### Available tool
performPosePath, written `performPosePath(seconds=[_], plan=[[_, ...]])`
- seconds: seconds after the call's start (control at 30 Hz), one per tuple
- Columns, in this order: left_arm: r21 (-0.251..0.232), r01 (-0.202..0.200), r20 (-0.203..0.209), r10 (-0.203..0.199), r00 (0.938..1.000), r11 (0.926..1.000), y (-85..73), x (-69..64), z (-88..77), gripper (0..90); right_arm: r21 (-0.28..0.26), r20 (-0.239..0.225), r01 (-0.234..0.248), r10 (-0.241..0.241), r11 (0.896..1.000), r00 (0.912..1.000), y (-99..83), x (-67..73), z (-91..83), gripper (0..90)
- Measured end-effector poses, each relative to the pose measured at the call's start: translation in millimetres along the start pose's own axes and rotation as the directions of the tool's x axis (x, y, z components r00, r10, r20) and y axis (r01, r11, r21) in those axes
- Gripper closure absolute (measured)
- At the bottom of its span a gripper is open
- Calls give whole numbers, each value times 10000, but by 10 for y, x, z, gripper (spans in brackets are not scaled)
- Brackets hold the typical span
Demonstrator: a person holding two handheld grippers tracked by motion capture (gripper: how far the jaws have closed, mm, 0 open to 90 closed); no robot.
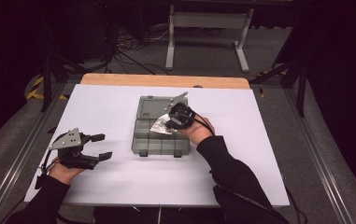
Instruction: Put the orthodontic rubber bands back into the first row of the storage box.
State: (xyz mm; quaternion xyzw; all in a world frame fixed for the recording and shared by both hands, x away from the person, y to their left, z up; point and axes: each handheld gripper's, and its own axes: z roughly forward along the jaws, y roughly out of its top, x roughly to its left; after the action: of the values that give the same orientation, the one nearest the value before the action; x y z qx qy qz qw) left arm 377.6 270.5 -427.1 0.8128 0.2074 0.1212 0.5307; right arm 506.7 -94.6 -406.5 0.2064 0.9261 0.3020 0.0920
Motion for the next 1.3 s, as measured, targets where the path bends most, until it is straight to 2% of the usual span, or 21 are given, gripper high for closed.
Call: performPosePath(seconds=[0.73, 1.13, 1.23, 1.3], plan=[[10, -31, 25, 31, 10000, 10000, 2, -1, -5, 240, 735, -354, -274, 300, 9969, 9989, -87, -19, 207, 882], [-11, -24, 25, 24, 10000, 10000, 1, -3, -10, 240, 878, -447, -587, 628, 9944, 9970, -98, -40, 226, 875], [-23, -25, 16, 25, 10000, 10000, 0, -4, -8, 240, 849, -470, -595, 636, 9946, 9969, -107, -46, 223, 829], [-27, -31, 13, 31, 10000, 10000, 0, -4, -6, 240, 710, -371, -611, 639, 9956, 9973, -111, -39, 204, 759]])
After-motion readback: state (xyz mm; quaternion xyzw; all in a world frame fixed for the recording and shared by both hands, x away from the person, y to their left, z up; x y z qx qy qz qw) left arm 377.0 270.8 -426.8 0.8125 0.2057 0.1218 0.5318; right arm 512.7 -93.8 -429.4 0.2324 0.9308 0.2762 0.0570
